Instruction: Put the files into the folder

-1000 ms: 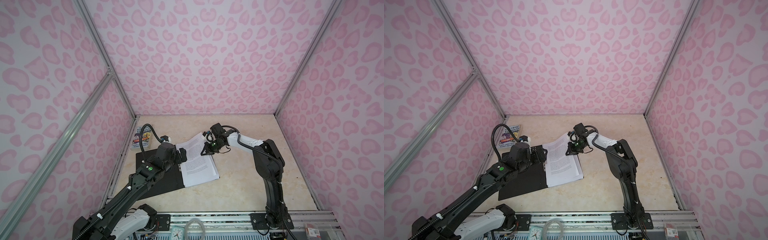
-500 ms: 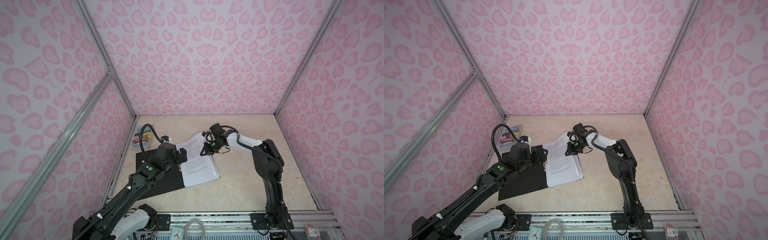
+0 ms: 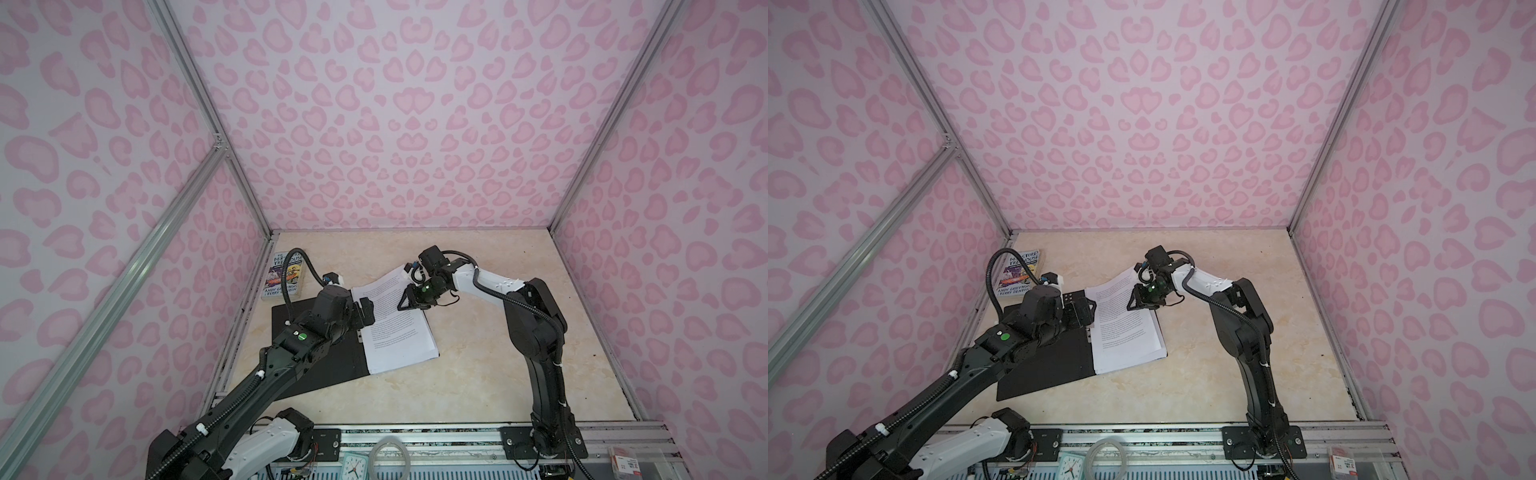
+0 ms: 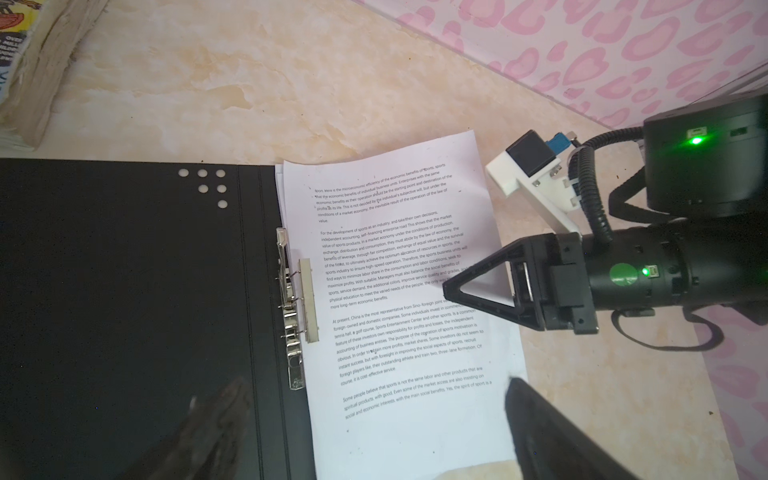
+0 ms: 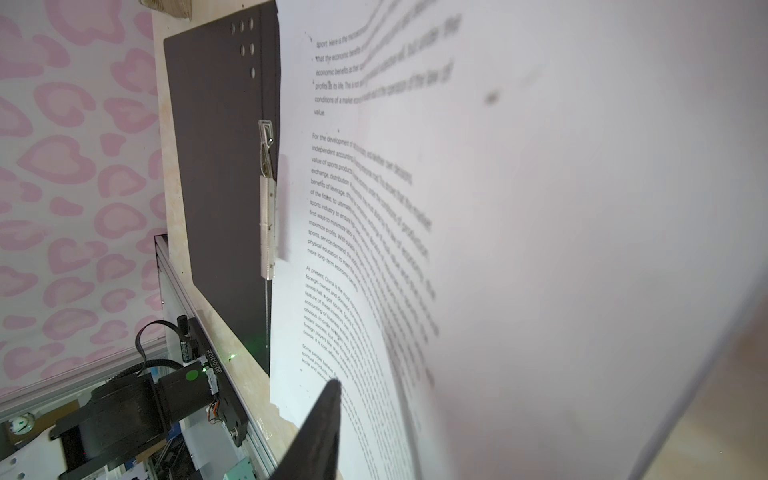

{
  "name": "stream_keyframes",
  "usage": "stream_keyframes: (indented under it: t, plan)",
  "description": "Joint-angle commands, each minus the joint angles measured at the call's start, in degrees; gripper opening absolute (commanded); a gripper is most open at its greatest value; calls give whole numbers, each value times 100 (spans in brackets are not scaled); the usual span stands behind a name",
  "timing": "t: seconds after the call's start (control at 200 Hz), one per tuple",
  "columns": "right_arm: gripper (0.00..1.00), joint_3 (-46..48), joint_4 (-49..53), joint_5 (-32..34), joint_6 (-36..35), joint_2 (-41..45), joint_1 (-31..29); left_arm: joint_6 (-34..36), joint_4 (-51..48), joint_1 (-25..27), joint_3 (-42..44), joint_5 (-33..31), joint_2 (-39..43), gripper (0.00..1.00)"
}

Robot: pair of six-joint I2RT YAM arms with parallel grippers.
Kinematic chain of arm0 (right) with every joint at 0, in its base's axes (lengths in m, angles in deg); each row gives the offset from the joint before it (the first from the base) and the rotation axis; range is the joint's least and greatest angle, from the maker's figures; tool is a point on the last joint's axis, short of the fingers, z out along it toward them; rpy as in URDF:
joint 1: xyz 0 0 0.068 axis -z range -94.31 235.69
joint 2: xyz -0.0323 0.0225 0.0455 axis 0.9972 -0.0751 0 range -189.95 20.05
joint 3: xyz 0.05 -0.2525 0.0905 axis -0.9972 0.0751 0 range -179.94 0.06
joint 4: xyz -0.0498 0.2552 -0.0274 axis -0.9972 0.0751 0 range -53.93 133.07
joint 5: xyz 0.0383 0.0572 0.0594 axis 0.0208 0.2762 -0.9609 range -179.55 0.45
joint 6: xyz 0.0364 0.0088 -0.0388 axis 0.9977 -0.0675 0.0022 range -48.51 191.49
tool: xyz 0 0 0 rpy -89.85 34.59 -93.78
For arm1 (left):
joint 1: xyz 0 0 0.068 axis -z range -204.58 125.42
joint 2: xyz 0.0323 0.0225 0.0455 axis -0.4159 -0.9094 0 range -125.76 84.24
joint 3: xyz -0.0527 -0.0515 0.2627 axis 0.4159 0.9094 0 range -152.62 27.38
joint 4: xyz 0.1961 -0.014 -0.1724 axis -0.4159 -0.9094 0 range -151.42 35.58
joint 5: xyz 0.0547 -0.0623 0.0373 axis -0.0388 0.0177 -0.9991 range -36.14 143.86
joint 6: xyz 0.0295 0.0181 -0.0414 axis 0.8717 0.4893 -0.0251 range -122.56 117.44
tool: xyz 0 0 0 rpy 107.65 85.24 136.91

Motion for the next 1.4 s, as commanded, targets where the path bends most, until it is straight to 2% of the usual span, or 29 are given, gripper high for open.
stream_keyframes:
  t: [0.0, 0.085, 0.12, 0.215, 0.355, 0.415, 0.635, 0.92, 1.395]
  plan:
    - [52, -97, 305, 474, 9, 96, 14, -76, 21, -118, 41, 219, -122, 98]
    - [69, -278, 746, 1033, 14, 90, 71, -112, 113, -406, 109, 777, -293, 98]
    - [73, -324, 878, 1209, 10, 86, 102, -141, 148, -573, 140, 1048, -389, 98]
    - [81, -291, 1019, 1469, -23, 172, 190, -108, 297, -983, 181, 1740, -725, 98]
    - [85, -15, 933, 1536, 50, 392, 311, 202, 445, -1489, -5, 2498, -1425, 97]
    - [97, 160, 856, 1439, 106, 471, 366, 383, 589, -1655, -115, 2862, -1764, 97]
    - [97, 952, 486, 1175, 251, 838, 544, 672, 1070, -2241, -514, 3623, -2892, 97]
    - [97, 1498, 323, 1056, 312, 1155, 671, 870, 1211, -2569, -1187, 4251, -4066, 97]
    - [97, 1837, 190, 942, 437, 1325, 885, 964, 1164, -2633, -1693, 4702, -4822, 97]
